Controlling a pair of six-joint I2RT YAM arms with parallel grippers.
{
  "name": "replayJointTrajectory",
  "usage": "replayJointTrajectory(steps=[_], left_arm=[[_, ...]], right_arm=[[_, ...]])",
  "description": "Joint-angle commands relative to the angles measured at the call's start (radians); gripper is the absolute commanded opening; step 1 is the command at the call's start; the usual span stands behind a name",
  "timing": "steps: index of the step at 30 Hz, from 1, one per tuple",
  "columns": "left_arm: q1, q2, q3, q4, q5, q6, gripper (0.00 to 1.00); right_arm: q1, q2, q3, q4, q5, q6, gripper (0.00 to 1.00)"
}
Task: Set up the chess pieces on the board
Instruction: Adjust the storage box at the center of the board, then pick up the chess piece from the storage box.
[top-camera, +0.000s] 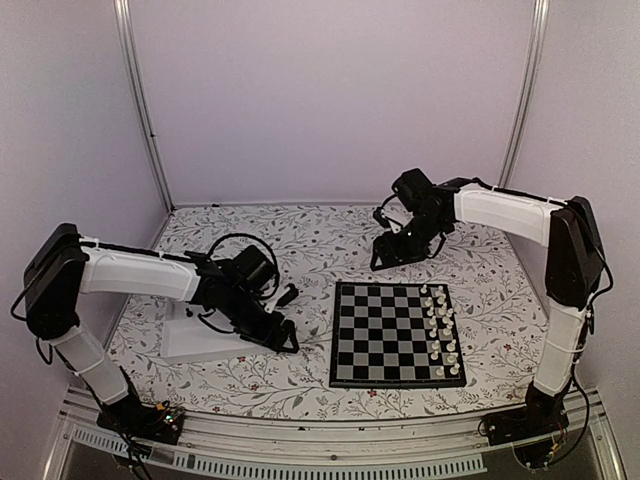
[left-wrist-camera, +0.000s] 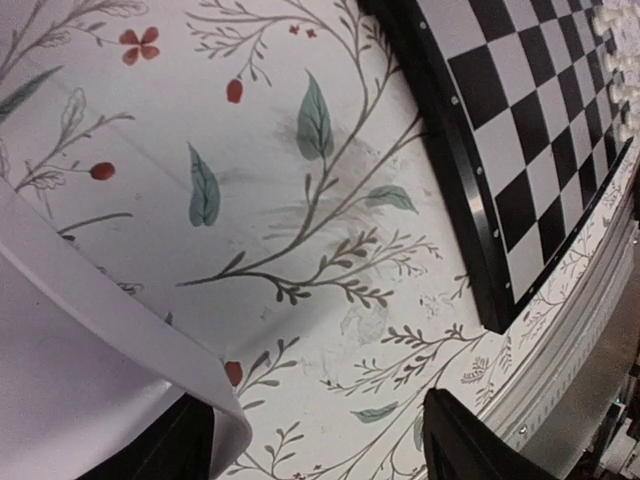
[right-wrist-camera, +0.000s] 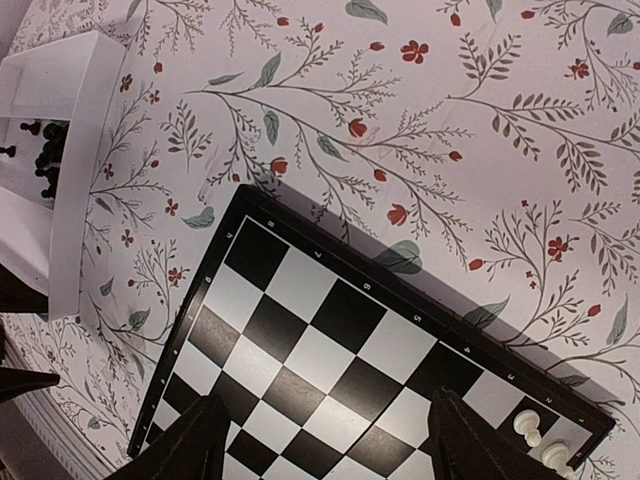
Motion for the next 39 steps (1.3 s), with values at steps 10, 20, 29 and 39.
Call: replayJointTrajectory(steps=[10,20,29,39], left_arm=[[-0.232,-0.091,-0.155,0.13,0.013,-0.069,0.73],[-0.43,-0.008,-0.158,0.193,0.0,-0.139,0.73],[-0.458,-0.113,0.022,-0.03,-0.244,-0.027,0.7],[-0.209,-0.208,0.14,-0.407,-0.584,-0.118,0.64]], right_arm=[[0.005,-0.054,-0.065,0.037,-0.04,0.017,0.72],[0.005,-0.041,-0.062,0.023,-0.051,0.008,0.72],[0.005,-0.069,-0.056,-0.001,-0.036,-0.016,0.72],[0.005,-0.181,-0.15,0.067,-0.079,-0.004,0.72]])
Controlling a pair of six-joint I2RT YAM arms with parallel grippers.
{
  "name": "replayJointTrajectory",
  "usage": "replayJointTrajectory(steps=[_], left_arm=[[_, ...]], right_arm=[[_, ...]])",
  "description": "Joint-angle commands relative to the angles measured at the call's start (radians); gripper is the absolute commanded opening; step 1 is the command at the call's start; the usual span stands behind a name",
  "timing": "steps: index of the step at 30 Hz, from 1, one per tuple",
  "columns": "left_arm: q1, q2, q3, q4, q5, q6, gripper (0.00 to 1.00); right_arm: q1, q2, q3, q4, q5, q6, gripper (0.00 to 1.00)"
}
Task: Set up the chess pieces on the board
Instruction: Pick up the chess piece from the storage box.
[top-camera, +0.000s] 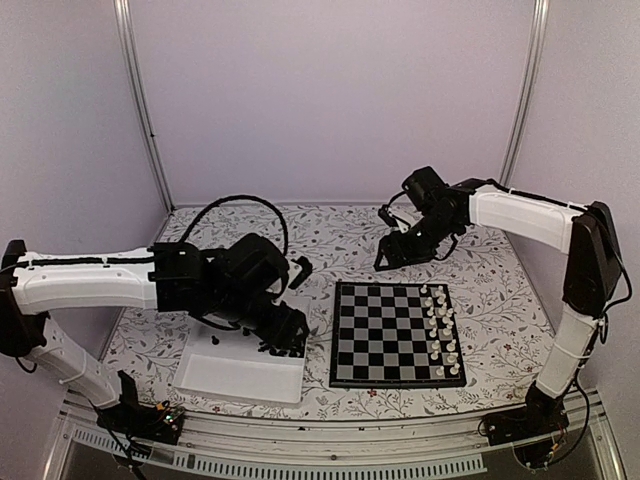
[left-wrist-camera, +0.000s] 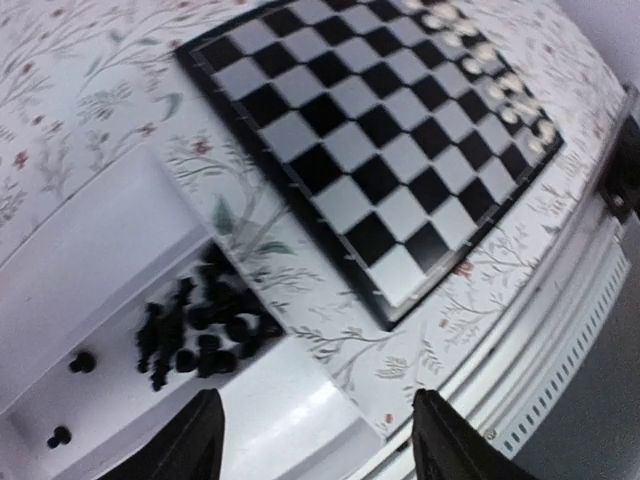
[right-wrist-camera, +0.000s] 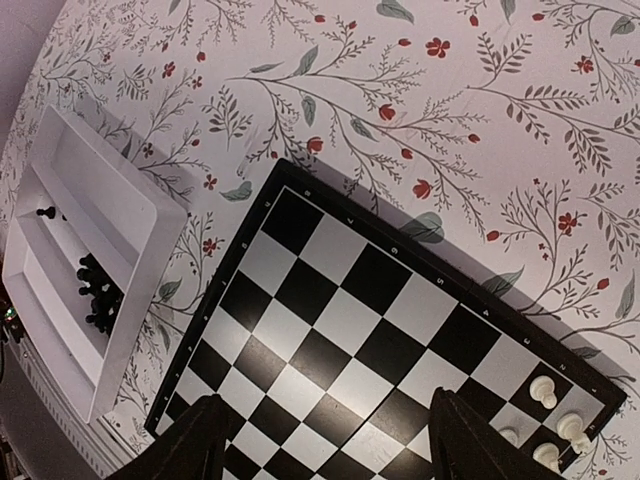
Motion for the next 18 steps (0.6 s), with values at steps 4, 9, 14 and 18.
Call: replayJointTrajectory(steps=[4,9,14,18], left_arm=[[0.325,-0.03,-0.107,-0.279,-0.102,-0.103,0.56],[0.46,-0.035,-0.179,-0.253,-0.075,-0.093,0.56],[0.558,0.031,-0.198,-0.219,-0.027,-0.044,0.47],[0.582,0.071,-0.196,-0.219,-0.027,-0.026,0.41]], right_arm=[[0.007,-0.198,-0.187,0.164,-0.09,0.022,0.69],[0.013,-0.343,-0.312,0.259,-0.104,0.077,0.67],[0.013,-0.372,-0.337,0.243,-0.088,0.083,0.66],[0.013,-0.363,-0.335,0.239,-0.086,0.079,0.66]])
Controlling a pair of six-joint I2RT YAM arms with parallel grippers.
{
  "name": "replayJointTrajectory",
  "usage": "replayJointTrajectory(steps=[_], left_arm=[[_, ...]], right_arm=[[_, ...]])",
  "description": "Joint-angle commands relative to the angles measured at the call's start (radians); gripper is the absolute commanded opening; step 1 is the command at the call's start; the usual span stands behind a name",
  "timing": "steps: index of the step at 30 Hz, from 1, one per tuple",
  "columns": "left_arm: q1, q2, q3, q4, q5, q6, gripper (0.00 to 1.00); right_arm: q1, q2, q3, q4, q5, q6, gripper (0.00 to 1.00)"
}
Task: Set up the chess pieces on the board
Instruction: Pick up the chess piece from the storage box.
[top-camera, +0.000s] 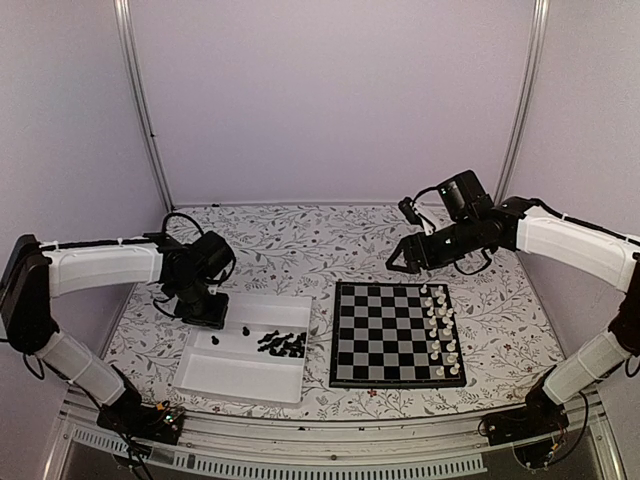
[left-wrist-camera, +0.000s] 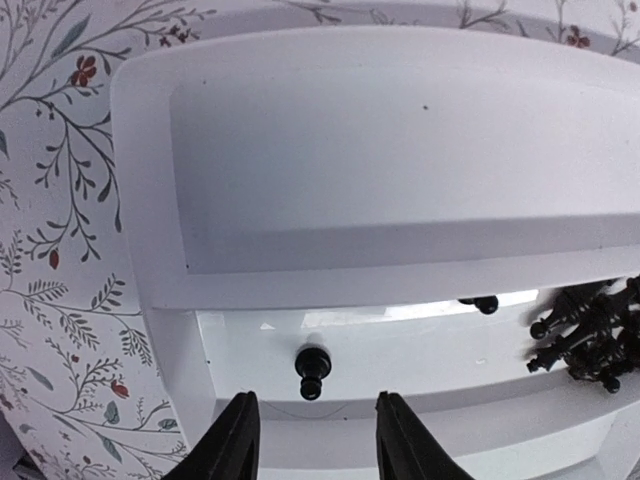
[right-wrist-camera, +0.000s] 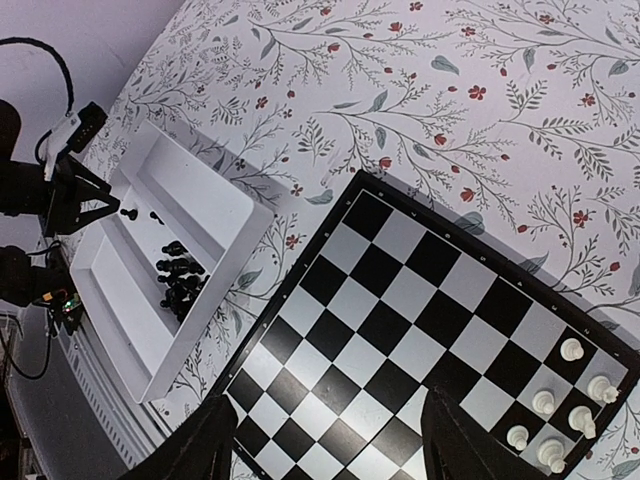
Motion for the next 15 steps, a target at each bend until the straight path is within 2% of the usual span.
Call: replayJointTrajectory(steps=[1,15], left_arm=[[0.027,0.04,-0.008,0.007,0.029,0.028,0.4],[0.028,0.062,-0.075,0.026,0.071,0.0,0.33]], right_arm=[[0.004,0.0,-0.008,0.023,-0.001,0.01,0.66],[0.005,-0.023,-0.044,0.042,0.001,0.026,0.66]])
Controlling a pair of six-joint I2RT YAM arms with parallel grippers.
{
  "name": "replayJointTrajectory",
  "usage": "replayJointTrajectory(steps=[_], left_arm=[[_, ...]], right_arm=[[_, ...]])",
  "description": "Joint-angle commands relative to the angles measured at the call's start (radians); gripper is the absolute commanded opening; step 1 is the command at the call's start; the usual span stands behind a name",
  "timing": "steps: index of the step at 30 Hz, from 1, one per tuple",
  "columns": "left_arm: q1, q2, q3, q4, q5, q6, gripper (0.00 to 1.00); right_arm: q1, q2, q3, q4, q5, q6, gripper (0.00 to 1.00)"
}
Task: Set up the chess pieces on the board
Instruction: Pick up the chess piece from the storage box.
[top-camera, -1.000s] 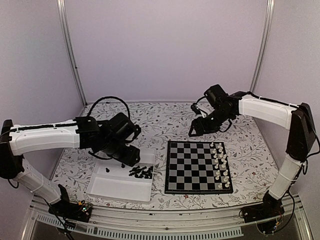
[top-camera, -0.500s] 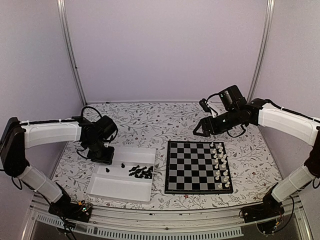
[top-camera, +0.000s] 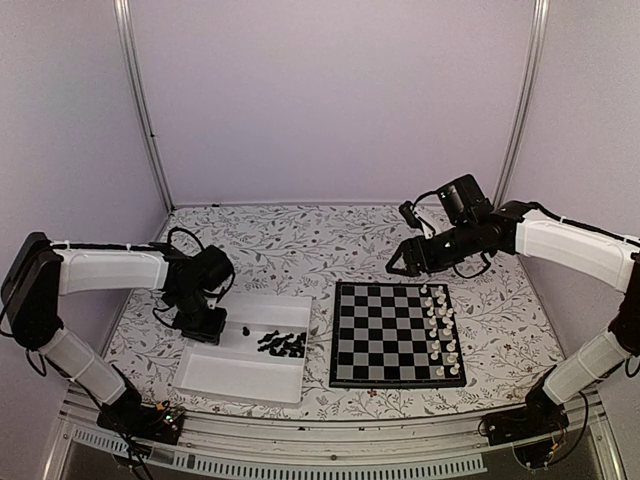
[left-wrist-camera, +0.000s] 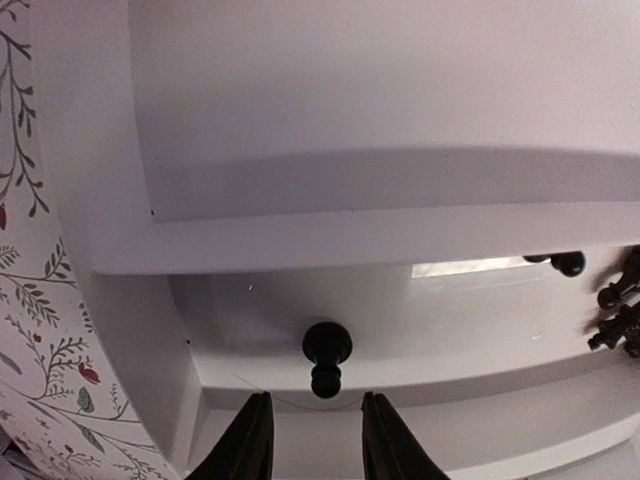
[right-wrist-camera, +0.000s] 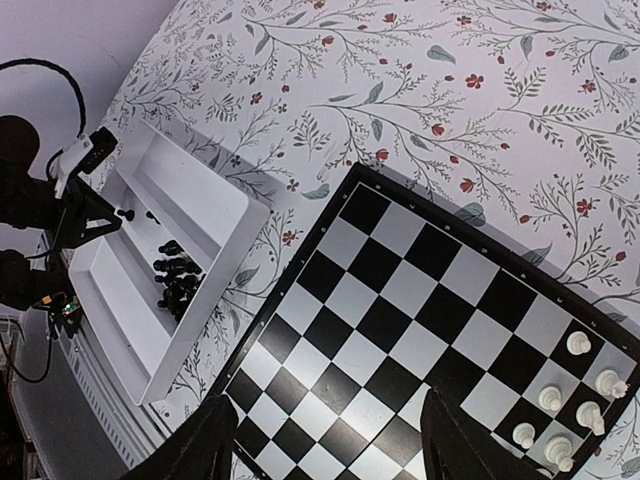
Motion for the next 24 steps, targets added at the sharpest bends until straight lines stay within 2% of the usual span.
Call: replayJointTrajectory(steps=[1,10,19,24], left_arm=[[0.012,0.02,-0.005,0.028,0.01,-0.01,0.33],[0.015,0.063,0.001,0.064,-0.005,-0.004,0.31],[0.015,0.071,0.027,0.048,-0.002,0.007,0.1],[-0.027,0.022,0.138,-0.065,-0.003,0.008,0.07]], right_arm=[[0.004,-0.024,-0.015,0.02,0.002,0.004,0.66],[0.004,-0.022,-0.029,0.022,-0.007,0.011,0.66],[0.005,-0.045,-0.066,0.024,0.001,0.03,0.66],[0.004,-0.057,-0.07,0.011,0.014,0.033,0.65]])
